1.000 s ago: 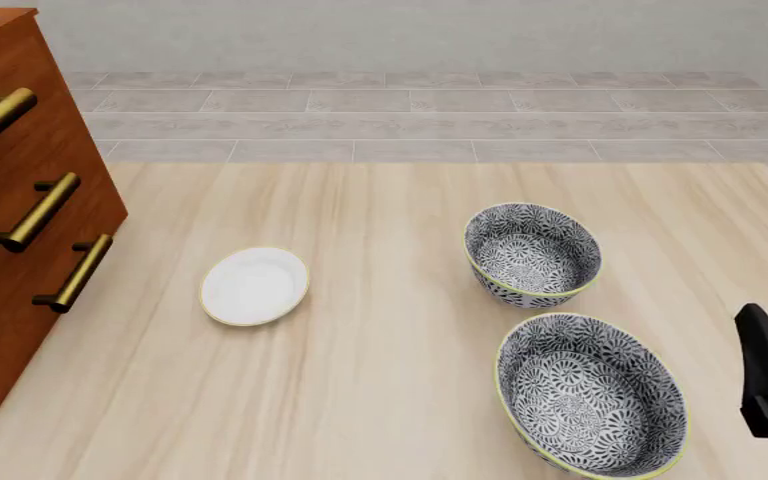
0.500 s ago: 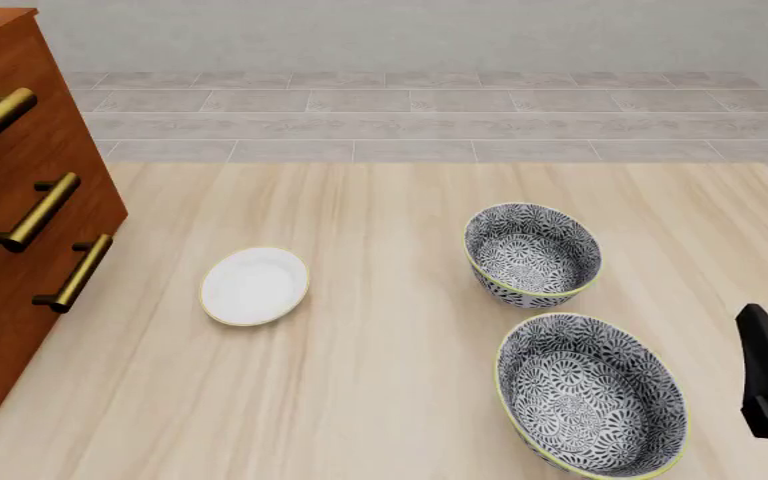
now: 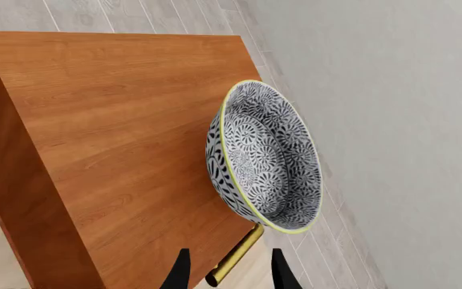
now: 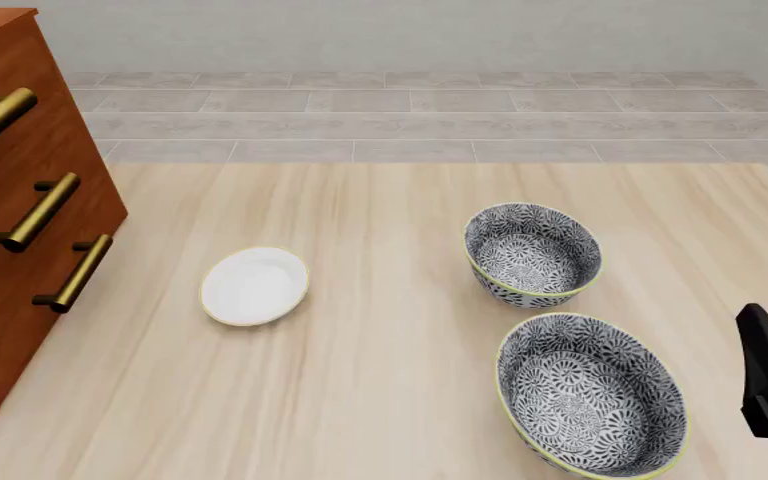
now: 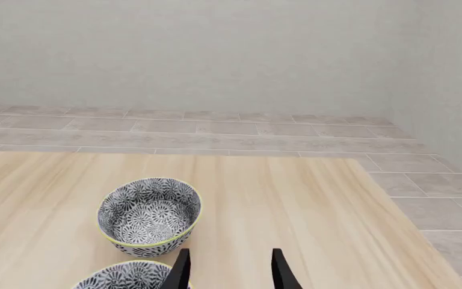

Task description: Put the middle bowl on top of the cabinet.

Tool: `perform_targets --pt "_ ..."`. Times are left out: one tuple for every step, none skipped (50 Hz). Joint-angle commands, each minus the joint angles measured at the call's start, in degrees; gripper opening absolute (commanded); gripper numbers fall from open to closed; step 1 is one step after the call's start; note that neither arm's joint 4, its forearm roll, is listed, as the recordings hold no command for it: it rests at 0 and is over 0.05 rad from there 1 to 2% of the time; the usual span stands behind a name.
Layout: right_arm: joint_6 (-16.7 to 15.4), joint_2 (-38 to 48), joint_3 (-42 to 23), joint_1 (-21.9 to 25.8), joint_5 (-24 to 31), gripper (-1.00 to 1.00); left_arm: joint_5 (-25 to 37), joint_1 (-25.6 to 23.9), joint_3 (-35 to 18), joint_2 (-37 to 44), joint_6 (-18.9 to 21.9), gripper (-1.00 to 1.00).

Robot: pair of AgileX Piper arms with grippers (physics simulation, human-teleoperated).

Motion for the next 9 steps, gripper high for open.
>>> perform_targets --pt "-0.06 0.14 0.0 -0.04 -0.09 1.0 0.1 -1.0 0.58 -1.45 -0.19 1.0" --pt "-0.05 0.16 0.0 -0.03 -0.11 1.0 0.11 -1.09 0.62 -1.58 -0.19 1.0" --pt "-0.01 0.23 0.0 -0.1 -0.2 1.0 0.15 -1.25 0.76 -1.83 -0.28 1.0" --pt "-0.03 0.24 0.0 -0.11 -0.22 1.0 0.2 -1.34 0.72 -1.95 -0.21 1.0" --pt "0.01 0.25 0.0 -0.08 -0.21 1.0 0.23 -1.48 0.75 -2.13 -0.21 1.0" --pt "0.0 0.16 0.0 -0.06 -0.14 1.0 0.28 -1.77 0.87 -2.39 -0.27 1.0" --pt "-0.01 0.17 0.0 -0.07 -0.14 1.0 0.3 -1.92 0.95 -2.59 -0.29 1.0" --pt "0.02 0.21 0.0 -0.08 -0.19 1.0 0.33 -2.0 1.01 -2.83 -0.29 1.0" --pt "0.0 0.27 0.0 -0.07 -0.24 1.0 0.38 -2.17 1.12 -3.2 -0.26 1.0"
